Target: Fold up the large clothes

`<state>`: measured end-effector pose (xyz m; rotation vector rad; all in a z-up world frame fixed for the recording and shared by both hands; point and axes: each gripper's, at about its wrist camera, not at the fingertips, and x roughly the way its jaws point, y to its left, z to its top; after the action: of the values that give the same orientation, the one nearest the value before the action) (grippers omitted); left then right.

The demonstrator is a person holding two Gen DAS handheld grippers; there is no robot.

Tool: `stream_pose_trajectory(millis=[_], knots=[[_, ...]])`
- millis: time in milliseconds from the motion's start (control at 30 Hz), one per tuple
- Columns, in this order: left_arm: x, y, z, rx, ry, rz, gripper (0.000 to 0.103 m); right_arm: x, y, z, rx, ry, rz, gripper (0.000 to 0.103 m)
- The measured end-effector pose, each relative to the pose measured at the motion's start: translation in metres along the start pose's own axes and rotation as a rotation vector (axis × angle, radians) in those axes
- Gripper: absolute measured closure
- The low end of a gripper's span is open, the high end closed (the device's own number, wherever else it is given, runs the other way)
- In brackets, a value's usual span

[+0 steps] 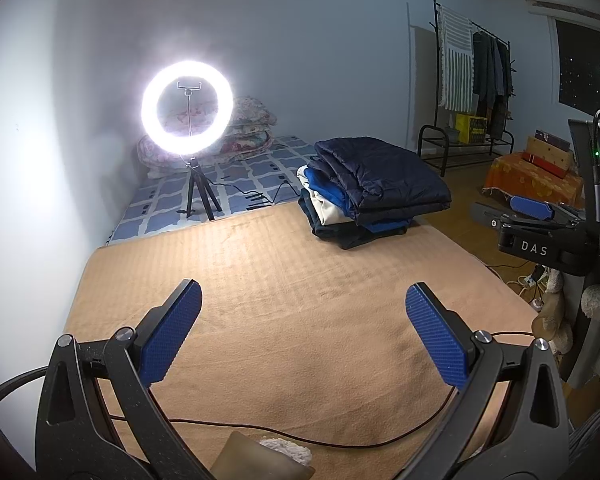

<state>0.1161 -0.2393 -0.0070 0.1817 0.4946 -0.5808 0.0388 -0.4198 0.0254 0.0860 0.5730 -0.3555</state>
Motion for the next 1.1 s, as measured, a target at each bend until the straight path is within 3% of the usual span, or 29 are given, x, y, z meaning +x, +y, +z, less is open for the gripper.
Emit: stream_pose_trajectory(millis=[1100], knots=[[-0.0043,0.0,0.0047,0.016,-0.009,0.01,0.0,0.0002,-0.002,-0.002,-0.006,0.008,-0.003,0.022]])
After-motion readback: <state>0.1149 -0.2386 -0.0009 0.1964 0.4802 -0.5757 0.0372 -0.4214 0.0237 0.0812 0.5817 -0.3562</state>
